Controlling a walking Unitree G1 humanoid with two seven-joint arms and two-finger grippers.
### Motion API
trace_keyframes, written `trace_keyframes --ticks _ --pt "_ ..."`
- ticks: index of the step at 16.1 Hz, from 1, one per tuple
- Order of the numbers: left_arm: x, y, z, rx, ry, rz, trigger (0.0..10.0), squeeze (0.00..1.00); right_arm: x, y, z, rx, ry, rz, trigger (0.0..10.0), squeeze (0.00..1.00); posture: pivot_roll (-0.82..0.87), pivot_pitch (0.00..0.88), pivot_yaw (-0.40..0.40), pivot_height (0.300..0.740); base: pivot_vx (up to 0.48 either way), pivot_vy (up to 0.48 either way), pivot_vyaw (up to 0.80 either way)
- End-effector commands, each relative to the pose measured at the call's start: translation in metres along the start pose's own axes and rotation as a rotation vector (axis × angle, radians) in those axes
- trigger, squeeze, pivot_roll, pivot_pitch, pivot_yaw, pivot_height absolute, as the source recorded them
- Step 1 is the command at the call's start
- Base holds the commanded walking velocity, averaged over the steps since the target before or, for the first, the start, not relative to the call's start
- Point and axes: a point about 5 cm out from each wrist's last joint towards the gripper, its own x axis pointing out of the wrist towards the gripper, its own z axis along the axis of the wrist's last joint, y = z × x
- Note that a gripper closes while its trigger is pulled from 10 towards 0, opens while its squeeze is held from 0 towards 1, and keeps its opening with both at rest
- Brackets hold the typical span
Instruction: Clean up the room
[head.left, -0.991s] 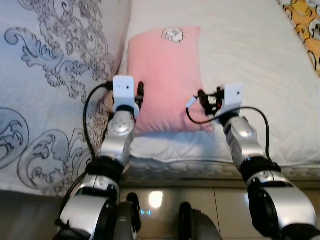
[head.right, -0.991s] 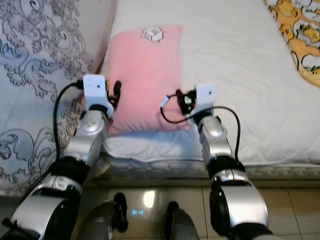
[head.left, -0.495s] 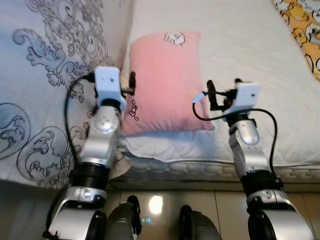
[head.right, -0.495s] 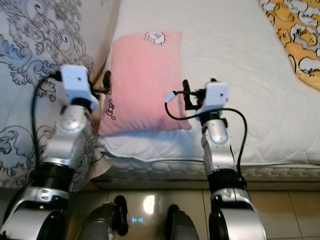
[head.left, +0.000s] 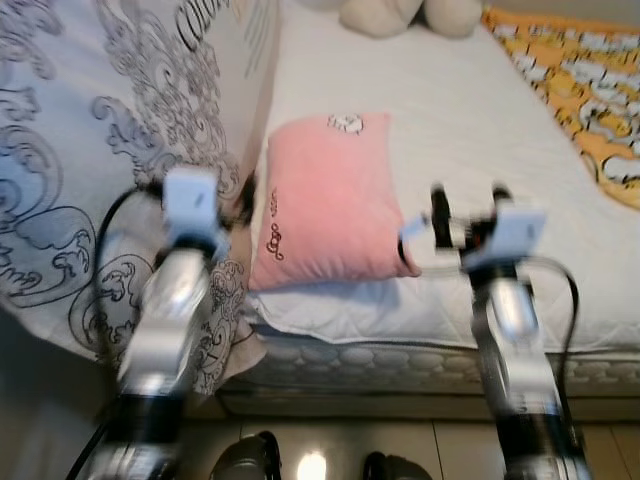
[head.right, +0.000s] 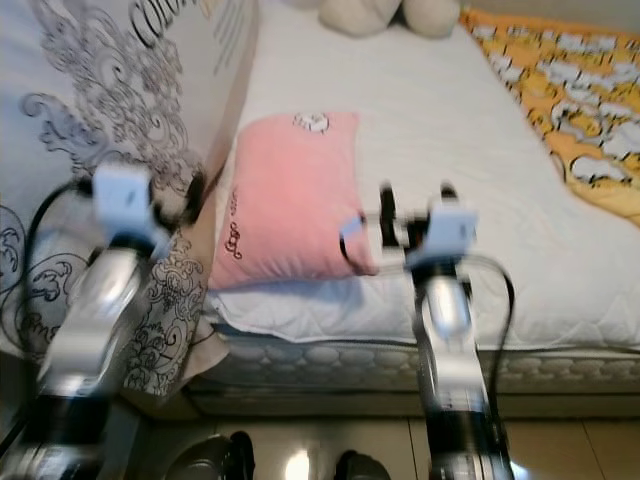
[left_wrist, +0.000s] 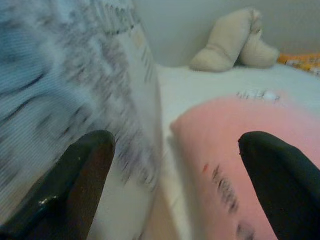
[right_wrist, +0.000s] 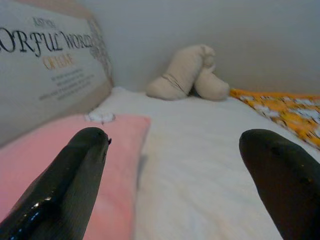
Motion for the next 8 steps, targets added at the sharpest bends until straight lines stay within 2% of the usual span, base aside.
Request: trace_keyframes --ticks 1,4,6,7,8 --pt "-0.001 -0.005 0.006 0.009 -0.014 -0.033 10.0 1.0 -0.001 -0.001 0.005 -0.003 -0.012 -0.012 10.0 1.0 0.02 0.0 -0.008 0.74 0.0 0.0 0.0" --pt "-0.03 -0.004 -0.01 -0.015 0.078 0.019 10.0 1.0 -0.037 -0.001 -0.006 -0.006 0.073 -0.053 10.0 1.0 0.02 0.0 -0.011 0.74 0.0 0.0 0.0" --pt "-0.032 -0.006 -0.013 -0.02 0.093 0.029 10.0 1.0 -0.041 0.001 -0.009 -0.001 0.094 -0.039 10.0 1.0 0.01 0.0 -0.015 0.74 0.0 0.0 0.0" --pt "-0.03 -0.008 -0.012 -0.009 0.084 0.019 10.0 1.0 -0.041 0.007 -0.013 0.045 0.122 0.014 10.0 1.0 0.01 0.0 -0.015 0.74 0.0 0.0 0.0" --pt "-0.025 -0.009 -0.012 0.005 0.081 0.017 10.0 0.0 -0.036 0.01 -0.014 0.064 0.139 0.043 10.0 1.0 0.01 0.0 -0.015 0.74 0.0 0.0 0.0"
